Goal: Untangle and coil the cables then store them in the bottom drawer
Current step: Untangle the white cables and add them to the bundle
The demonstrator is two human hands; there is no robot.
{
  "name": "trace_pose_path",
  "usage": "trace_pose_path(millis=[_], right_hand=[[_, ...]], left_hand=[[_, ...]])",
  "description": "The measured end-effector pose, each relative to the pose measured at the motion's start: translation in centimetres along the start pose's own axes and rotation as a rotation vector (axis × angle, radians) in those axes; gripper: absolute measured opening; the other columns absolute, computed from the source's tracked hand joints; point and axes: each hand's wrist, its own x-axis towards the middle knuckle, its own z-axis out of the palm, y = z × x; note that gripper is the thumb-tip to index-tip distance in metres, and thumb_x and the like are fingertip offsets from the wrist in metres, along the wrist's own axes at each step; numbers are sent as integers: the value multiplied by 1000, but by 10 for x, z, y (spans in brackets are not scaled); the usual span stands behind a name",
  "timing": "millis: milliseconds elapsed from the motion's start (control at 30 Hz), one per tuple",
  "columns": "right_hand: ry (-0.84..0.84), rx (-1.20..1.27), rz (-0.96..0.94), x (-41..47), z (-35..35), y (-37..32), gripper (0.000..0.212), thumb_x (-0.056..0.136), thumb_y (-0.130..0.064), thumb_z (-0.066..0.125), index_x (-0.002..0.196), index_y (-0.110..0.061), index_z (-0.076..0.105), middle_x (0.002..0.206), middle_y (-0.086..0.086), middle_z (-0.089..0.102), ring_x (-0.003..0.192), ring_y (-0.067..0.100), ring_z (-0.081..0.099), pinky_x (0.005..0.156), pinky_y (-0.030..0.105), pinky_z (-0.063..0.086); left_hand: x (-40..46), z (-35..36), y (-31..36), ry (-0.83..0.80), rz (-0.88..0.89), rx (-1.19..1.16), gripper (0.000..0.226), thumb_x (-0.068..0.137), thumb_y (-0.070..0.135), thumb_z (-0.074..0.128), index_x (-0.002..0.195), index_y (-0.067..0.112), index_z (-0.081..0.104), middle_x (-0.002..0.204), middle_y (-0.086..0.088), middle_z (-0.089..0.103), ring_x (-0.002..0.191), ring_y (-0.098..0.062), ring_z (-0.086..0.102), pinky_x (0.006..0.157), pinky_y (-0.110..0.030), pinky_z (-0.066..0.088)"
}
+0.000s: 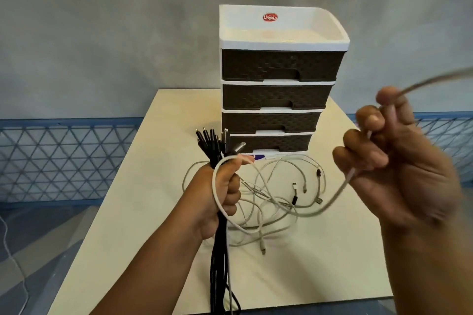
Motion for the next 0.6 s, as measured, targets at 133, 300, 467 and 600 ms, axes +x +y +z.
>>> trace_pose_path(millis=[133, 300, 467, 600], right_hand=[[19, 193, 86, -5, -6, -4, 17, 103, -15, 38, 109, -14, 54, 80, 2, 53, 46, 9, 39, 49, 22, 36], [444, -308, 118, -10, 6, 4, 17, 91, -24, 47, 92, -17, 62, 61, -5, 38, 40, 3, 22, 43, 20, 17], [433, -543, 266, -11, 23, 50, 16, 88, -23, 59, 82, -10, 67, 53, 1, 39, 42, 8, 24, 41, 18, 17], [478, -551, 349, -12, 27, 81, 24, 100, -18, 50, 92, -2, 64, 51, 3, 37, 41, 10, 24, 42, 20, 17]], left_hand=[[0, 1, -2, 65, -20, 50, 36, 95, 40, 55, 105, 8, 69, 53, 4, 25, 42, -9, 17, 41, -17, 15], [-1, 4, 0, 21, -102, 13, 51, 89, 59, 50, 73, 15, 69, 51, 3, 22, 41, -8, 14, 46, -18, 10], [-1, 10, -2, -57, -54, -78, 55, 80, 64, 50, 85, 11, 66, 51, 3, 17, 38, -7, 12, 41, -13, 14], [-8, 15, -5, -84, 59, -98, 34, 73, 53, 65, 78, 21, 73, 49, 3, 20, 38, -7, 17, 42, -18, 10]])
